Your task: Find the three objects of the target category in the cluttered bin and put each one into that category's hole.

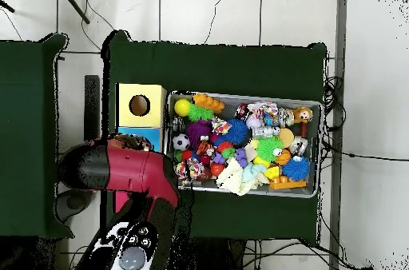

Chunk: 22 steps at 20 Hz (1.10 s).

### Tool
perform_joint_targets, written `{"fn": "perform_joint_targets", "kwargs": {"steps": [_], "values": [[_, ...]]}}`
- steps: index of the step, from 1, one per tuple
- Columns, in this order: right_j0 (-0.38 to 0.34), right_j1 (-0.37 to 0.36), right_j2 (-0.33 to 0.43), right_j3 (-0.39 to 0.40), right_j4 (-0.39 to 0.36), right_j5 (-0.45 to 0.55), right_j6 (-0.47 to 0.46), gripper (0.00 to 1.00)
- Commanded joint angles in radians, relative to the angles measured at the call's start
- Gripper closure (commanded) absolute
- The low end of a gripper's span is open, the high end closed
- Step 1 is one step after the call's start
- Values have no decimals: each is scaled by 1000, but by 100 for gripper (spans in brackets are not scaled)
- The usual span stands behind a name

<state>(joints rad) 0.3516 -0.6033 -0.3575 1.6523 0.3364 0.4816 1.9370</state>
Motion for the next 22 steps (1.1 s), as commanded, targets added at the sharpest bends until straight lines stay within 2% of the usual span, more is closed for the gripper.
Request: {"fn": "perform_joint_targets", "kwargs": {"steps": [1, 5, 14, 18, 22], "values": [[15, 42, 133, 111, -57, -75, 111, 100], [10, 54, 163, 114, -39, -98, 111, 100], [39, 36, 149, 79, -29, -28, 127, 100], [54, 117, 116, 38, -55, -81, 129, 100], [28, 219, 130, 16, -73, -236, 119, 100]]}}
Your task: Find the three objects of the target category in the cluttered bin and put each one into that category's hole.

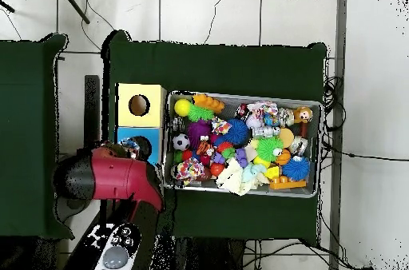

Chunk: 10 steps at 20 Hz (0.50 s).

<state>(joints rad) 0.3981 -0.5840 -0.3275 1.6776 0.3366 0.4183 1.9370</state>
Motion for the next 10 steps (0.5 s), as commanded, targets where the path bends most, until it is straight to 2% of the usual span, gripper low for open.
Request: {"fn": "perform_joint_targets", "kwargs": {"steps": [1, 4, 7, 10], "values": [[-22, 212, 101, -12, -75, -203, 122, 100], [-12, 230, 89, -23, -74, -239, 140, 100], [30, 248, 33, -39, -65, -266, 185, 100], [12, 259, 40, -47, -71, -285, 163, 100]]}}
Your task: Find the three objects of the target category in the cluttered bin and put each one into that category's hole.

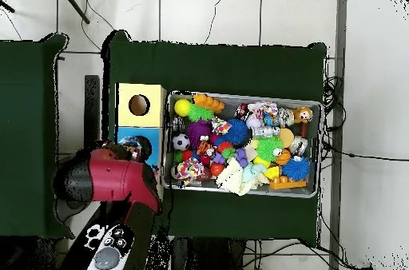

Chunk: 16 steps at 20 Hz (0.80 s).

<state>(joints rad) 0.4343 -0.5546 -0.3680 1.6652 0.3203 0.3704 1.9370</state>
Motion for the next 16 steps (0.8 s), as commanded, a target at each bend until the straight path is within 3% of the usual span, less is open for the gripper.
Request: {"fn": "perform_joint_targets", "kwargs": {"steps": [1, 7, 16], "values": [[-28, 234, 79, -38, -59, -250, 158, 100], [-22, 282, 27, -79, -81, -314, 146, 100], [-147, 283, 126, -90, -151, -323, 80, 100]]}}
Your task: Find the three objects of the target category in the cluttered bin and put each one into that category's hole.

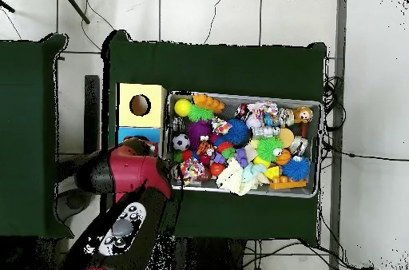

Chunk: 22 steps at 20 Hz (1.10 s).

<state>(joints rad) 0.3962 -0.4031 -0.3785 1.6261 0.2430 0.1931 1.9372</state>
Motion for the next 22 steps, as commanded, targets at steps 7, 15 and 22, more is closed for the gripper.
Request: {"fn": "perform_joint_targets", "kwargs": {"steps": [7, 15, 22], "values": [[-142, 117, 192, -34, -89, -136, 91, 100], [-253, -79, 360, 94, -82, 6, 71, 100], [-198, -279, 294, 93, -71, 264, 79, 100]]}}
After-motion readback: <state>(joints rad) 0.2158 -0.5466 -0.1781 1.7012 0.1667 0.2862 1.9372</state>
